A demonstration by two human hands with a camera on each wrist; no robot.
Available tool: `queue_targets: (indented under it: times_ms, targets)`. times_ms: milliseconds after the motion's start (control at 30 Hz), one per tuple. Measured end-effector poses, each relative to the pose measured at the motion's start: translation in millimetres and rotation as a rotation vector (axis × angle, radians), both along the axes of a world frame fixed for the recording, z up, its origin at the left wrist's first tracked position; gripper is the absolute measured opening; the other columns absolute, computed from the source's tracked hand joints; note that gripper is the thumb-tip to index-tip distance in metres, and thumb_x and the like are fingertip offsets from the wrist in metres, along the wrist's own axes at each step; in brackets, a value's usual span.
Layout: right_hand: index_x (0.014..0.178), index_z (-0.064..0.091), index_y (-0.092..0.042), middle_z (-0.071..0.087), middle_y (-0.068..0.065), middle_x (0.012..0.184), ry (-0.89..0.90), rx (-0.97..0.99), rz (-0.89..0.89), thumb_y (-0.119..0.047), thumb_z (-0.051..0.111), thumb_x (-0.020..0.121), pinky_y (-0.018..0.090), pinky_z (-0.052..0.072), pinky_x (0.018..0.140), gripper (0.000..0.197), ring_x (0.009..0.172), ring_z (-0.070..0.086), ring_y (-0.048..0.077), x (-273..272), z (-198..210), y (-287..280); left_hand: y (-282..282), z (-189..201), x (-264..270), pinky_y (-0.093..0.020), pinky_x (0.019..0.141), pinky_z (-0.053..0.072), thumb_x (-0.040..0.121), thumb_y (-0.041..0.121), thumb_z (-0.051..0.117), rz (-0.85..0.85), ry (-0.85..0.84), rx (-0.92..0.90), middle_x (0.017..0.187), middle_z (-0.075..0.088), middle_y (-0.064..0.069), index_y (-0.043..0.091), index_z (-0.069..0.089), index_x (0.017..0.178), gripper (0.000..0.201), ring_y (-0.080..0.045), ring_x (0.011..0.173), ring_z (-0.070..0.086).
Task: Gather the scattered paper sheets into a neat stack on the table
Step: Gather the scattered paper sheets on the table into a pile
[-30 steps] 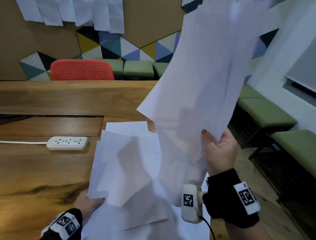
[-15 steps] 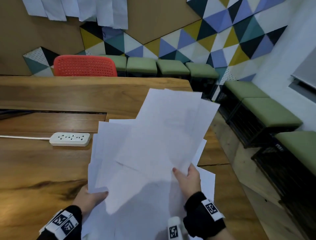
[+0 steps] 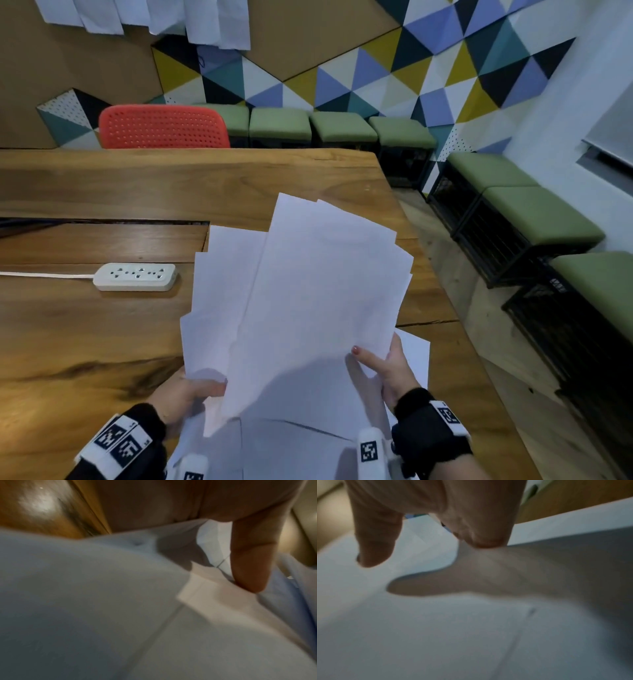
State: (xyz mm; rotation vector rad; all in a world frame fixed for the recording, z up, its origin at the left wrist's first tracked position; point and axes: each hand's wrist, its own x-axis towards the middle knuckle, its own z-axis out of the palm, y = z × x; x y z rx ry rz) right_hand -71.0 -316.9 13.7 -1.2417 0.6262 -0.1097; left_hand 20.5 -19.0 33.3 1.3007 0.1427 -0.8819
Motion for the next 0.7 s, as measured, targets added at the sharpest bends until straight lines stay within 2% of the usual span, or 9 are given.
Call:
queue_targets:
  times_ms: [67,167,200,333,433,500,567,633,700]
  targets:
    - [0.123,0.050,-0.009,0.069,0.010,0.113,-0.013,0.076,0.077,-0.038,0.095,0.023,0.031,0.054,0.084,0.113,0.104,0.066,0.024,-1.2,-0.4,-1.9,-0.8,1.2,1.2,-0.039,0.073,0.049,0.007,0.021,0.093,-0.002,-0.010,-0.008,0.087,0.071,-0.024,-0.007,0.066,0.089,0.091,-0.032,0.070,0.071]
    - [0.113,0.057,-0.005,0.074,0.011,0.097,-0.035,0.087,0.134,-0.034,0.095,0.018,0.027,0.057,0.068,0.107,0.087,0.071,0.024,-2.9,1.7,0.6,-0.1,6.1,3.2,-0.036,0.082,0.050,0.038,0.043,0.087,0.030,-0.007,-0.022,0.105,0.073,-0.011,0.008,0.063,0.113,0.086,-0.025,0.094,0.070]
    - [0.115,0.056,-0.005,0.074,0.012,0.098,-0.025,0.087,0.122,-0.033,0.095,0.017,0.028,0.057,0.067,0.109,0.086,0.071,0.024,-2.0,1.4,1.3,0.1,6.3,2.9,-0.036,0.083,0.049,0.036,0.047,0.086,0.035,-0.018,-0.017,0.105,0.073,-0.009,0.012,0.062,0.114,0.089,-0.023,0.095,0.070]
    - [0.135,0.039,-0.012,0.066,0.018,0.116,0.015,0.213,0.025,-0.020,0.094,0.038,0.043,0.052,0.091,0.112,0.103,0.066,0.032,-0.1,-5.9,2.3,-2.1,1.5,-1.4,-0.042,0.078,0.051,0.011,0.031,0.094,0.101,-0.076,0.045,0.098,0.074,-0.016,0.008,0.061,0.110,0.106,-0.033,0.089,0.071]
    - [0.115,0.058,-0.001,0.073,0.015,0.094,0.103,0.175,0.117,-0.009,0.086,0.055,0.031,0.058,0.067,0.067,0.081,0.071,0.026,-7.2,-3.9,8.5,-0.3,-2.4,-3.4,-0.044,0.077,0.052,0.012,0.028,0.095,0.103,-0.068,0.048,0.100,0.073,-0.020,0.005,0.062,0.109,0.105,-0.037,0.090,0.069]
    - [0.096,0.067,0.001,0.075,0.011,0.079,0.164,0.078,0.191,-0.016,0.092,0.038,0.027,0.056,0.057,0.065,0.068,0.072,0.022,-11.9,-3.6,16.4,1.0,-4.5,-7.4,-0.040,0.073,0.052,0.008,0.027,0.094,0.082,-0.041,0.042,0.097,0.073,-0.021,0.000,0.065,0.103,0.103,-0.034,0.081,0.071]
    - [0.094,0.067,0.001,0.074,0.007,0.073,0.207,-0.010,0.171,-0.011,0.089,0.044,0.025,0.056,0.057,0.056,0.064,0.070,0.018,-12.1,-7.8,21.5,-1.4,-4.8,-14.4,-0.037,0.065,0.053,0.004,0.024,0.094,0.056,-0.041,0.070,0.091,0.074,-0.020,0.000,0.066,0.096,0.099,-0.031,0.073,0.072]
    - [0.097,0.064,-0.001,0.074,0.006,0.079,0.220,-0.084,0.139,-0.009,0.079,0.056,0.030,0.057,0.067,0.045,0.071,0.070,0.020,-9.1,-10.0,25.7,-3.9,-9.3,-18.7,-0.038,0.064,0.055,0.021,0.010,0.094,0.051,-0.075,0.138,0.089,0.074,-0.022,0.001,0.066,0.095,0.080,-0.032,0.072,0.072]
    - [0.094,0.063,-0.012,0.072,0.011,0.095,0.224,-0.157,0.149,-0.014,0.078,0.061,0.040,0.055,0.083,0.036,0.086,0.068,0.025,-5.7,-6.6,29.7,-4.8,-13.5,-18.9,-0.043,0.070,0.054,0.057,-0.008,0.080,0.097,-0.126,0.194,0.093,0.072,-0.025,-0.002,0.063,0.103,0.050,-0.040,0.079,0.070]
